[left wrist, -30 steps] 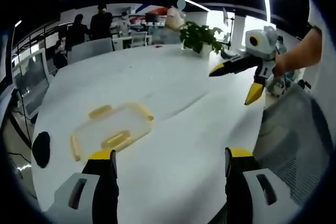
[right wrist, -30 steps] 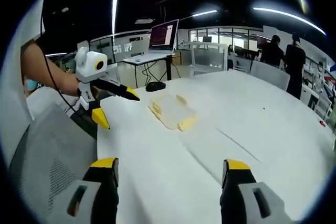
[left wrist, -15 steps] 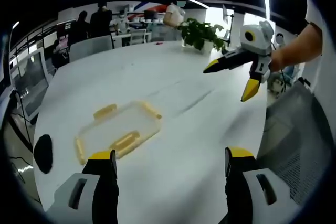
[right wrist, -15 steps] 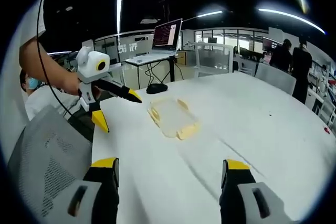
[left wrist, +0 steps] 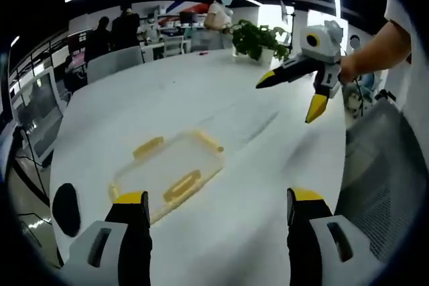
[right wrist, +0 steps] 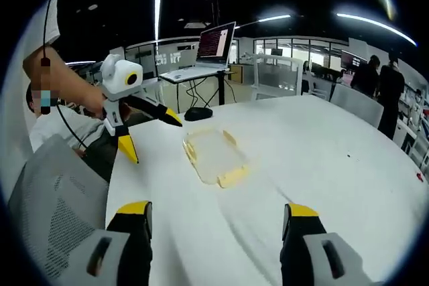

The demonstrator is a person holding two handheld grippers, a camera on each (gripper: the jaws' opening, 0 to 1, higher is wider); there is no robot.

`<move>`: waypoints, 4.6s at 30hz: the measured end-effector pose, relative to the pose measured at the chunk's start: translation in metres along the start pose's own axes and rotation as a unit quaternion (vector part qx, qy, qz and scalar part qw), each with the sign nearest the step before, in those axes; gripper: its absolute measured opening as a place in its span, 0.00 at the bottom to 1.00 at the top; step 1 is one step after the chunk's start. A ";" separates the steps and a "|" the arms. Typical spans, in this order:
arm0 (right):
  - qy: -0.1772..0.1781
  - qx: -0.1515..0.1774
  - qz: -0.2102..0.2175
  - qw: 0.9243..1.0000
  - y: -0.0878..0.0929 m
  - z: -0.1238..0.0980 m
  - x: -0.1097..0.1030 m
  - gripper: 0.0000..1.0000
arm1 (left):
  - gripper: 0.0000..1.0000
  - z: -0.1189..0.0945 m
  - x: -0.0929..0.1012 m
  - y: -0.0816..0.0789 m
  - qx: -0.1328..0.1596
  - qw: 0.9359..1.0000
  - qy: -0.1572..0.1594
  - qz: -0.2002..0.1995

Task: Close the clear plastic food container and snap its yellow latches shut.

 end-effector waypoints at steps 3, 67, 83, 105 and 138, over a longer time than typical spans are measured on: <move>-0.001 -0.001 -0.001 1.000 -0.001 0.003 0.003 0.79 | 0.83 -0.001 -0.007 0.000 -0.001 1.000 -0.001 0.001; -0.116 -0.085 -0.123 0.982 -0.036 0.096 0.030 0.77 | 0.76 0.005 -0.097 0.014 -0.131 0.972 0.078 0.178; -0.140 -0.129 -0.152 0.970 -0.029 0.115 0.031 0.74 | 0.75 0.018 -0.121 0.013 -0.175 0.946 0.100 0.254; -0.161 -0.196 -0.178 0.951 -0.016 0.144 0.037 0.68 | 0.64 0.032 -0.137 0.025 -0.240 0.903 0.148 0.325; -0.152 -0.232 -0.186 0.942 -0.008 0.146 0.036 0.37 | 0.38 0.037 -0.137 0.023 -0.245 0.896 0.174 0.326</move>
Point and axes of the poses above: the point that each gripper's makers call its tool centre point, and the gripper's own axes: z roughly forward along the fingers, x roughly to its right, y roughly out of its underside, the point moved 5 cm from there along -z, roughly backward along the fingers, and after that the axes turned 1 degree about x, right-handed, at the moved point
